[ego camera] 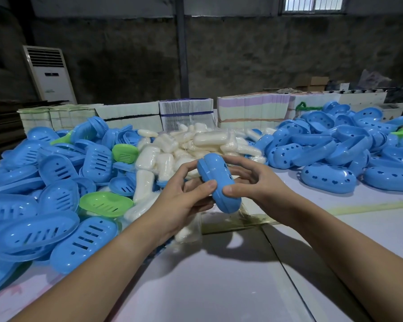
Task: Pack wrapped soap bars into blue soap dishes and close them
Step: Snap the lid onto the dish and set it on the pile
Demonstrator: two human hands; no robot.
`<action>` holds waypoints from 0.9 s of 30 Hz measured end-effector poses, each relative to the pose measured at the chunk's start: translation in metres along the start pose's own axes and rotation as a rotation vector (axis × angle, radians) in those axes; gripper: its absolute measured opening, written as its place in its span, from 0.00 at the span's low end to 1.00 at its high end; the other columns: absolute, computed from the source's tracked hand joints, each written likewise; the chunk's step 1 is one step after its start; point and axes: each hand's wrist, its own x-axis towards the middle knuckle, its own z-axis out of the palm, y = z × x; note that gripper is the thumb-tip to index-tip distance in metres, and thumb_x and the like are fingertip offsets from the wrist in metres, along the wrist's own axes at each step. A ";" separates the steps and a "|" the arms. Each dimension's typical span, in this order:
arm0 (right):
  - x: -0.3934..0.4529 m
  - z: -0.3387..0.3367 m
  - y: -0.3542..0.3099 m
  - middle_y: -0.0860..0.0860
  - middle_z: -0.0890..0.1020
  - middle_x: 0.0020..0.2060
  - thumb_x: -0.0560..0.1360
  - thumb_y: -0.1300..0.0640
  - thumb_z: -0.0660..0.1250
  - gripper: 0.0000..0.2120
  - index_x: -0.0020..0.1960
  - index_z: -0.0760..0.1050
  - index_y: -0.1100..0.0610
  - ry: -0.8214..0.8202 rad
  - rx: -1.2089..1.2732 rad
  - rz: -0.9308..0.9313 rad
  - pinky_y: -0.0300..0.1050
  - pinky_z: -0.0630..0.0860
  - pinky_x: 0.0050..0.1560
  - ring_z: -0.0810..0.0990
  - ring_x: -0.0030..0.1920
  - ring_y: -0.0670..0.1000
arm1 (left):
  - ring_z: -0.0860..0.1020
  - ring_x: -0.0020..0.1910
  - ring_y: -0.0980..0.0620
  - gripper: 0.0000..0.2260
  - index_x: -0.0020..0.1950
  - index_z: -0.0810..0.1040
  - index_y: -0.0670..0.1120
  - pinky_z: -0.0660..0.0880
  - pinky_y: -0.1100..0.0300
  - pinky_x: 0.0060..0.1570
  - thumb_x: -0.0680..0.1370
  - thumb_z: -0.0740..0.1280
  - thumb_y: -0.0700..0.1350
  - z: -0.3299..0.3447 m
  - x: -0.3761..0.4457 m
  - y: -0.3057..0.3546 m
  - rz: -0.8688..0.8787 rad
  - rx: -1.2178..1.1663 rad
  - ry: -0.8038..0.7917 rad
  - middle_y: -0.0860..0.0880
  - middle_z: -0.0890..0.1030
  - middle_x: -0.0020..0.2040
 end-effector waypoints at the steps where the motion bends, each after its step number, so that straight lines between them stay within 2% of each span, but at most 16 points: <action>1: 0.000 -0.001 0.000 0.54 0.81 0.61 0.61 0.57 0.79 0.36 0.68 0.75 0.49 -0.004 -0.002 -0.004 0.52 0.76 0.64 0.78 0.60 0.64 | 0.83 0.53 0.41 0.27 0.68 0.71 0.50 0.78 0.45 0.59 0.70 0.73 0.46 0.000 0.000 0.000 0.003 0.004 -0.001 0.39 0.84 0.57; 6: -0.001 -0.002 -0.001 0.53 0.81 0.62 0.60 0.54 0.80 0.38 0.69 0.75 0.50 -0.007 -0.035 -0.017 0.53 0.76 0.64 0.80 0.61 0.58 | 0.83 0.54 0.40 0.25 0.67 0.71 0.50 0.76 0.41 0.62 0.73 0.76 0.45 -0.002 -0.001 0.001 0.000 0.036 -0.015 0.37 0.83 0.57; 8: -0.002 -0.003 -0.002 0.52 0.81 0.62 0.61 0.56 0.80 0.37 0.69 0.75 0.50 -0.010 -0.051 -0.015 0.53 0.76 0.64 0.81 0.60 0.54 | 0.82 0.55 0.39 0.24 0.67 0.71 0.51 0.75 0.40 0.63 0.73 0.74 0.45 -0.003 0.000 0.001 -0.001 0.046 -0.019 0.38 0.83 0.58; 13: -0.003 -0.003 -0.004 0.52 0.81 0.63 0.64 0.61 0.77 0.35 0.70 0.74 0.53 -0.031 -0.049 -0.004 0.55 0.74 0.67 0.80 0.62 0.52 | 0.80 0.60 0.33 0.25 0.69 0.71 0.53 0.75 0.38 0.64 0.73 0.72 0.47 -0.002 0.000 -0.001 0.002 0.083 -0.032 0.40 0.84 0.58; 18: -0.004 -0.005 -0.004 0.51 0.83 0.60 0.64 0.60 0.76 0.33 0.68 0.75 0.50 -0.042 -0.053 0.018 0.51 0.77 0.62 0.82 0.59 0.53 | 0.85 0.53 0.42 0.24 0.69 0.71 0.54 0.77 0.41 0.63 0.73 0.71 0.49 -0.003 0.001 -0.001 -0.016 0.108 -0.047 0.47 0.85 0.56; 27: -0.002 -0.004 0.001 0.50 0.83 0.60 0.65 0.60 0.76 0.34 0.70 0.74 0.52 -0.038 -0.038 -0.009 0.47 0.79 0.60 0.82 0.58 0.56 | 0.83 0.58 0.39 0.22 0.69 0.72 0.60 0.74 0.40 0.66 0.75 0.69 0.50 0.002 0.000 0.000 -0.005 0.112 -0.075 0.51 0.84 0.59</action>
